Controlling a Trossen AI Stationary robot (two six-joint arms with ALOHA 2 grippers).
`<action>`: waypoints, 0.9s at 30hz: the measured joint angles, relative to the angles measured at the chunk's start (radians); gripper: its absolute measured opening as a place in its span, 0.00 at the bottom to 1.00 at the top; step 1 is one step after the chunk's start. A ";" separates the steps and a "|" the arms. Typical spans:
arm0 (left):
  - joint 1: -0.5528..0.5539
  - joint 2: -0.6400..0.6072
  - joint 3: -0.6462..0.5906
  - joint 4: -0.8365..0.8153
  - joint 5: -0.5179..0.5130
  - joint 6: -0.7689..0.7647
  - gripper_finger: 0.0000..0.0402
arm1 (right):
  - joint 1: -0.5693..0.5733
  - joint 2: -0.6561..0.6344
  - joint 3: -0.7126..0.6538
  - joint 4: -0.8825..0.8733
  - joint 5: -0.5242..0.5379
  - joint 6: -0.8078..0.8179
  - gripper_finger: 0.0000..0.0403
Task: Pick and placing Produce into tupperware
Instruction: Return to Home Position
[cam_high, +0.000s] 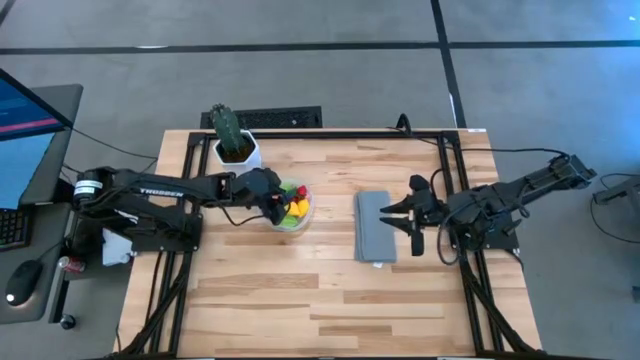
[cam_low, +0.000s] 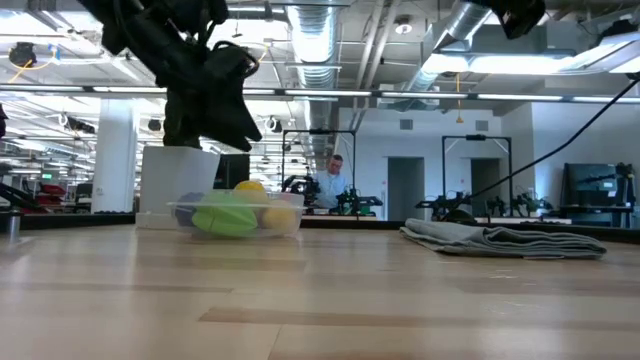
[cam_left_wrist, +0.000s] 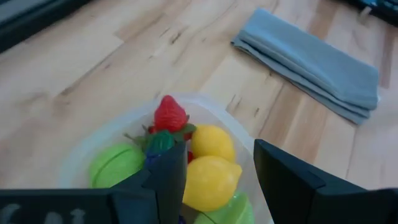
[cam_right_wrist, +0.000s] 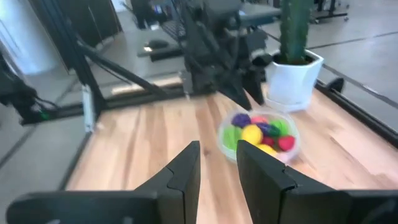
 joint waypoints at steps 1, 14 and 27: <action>0.000 0.000 0.017 -0.028 0.009 -0.001 0.44 | -0.007 0.000 0.000 -0.015 0.001 -0.011 0.31; -0.053 -0.010 0.178 -0.111 0.340 0.210 0.44 | -0.064 0.000 0.000 -0.029 -0.201 -0.134 0.31; 0.097 -0.202 -0.024 0.294 0.651 0.480 0.44 | -0.344 -0.013 -0.006 0.112 -0.472 -0.308 0.31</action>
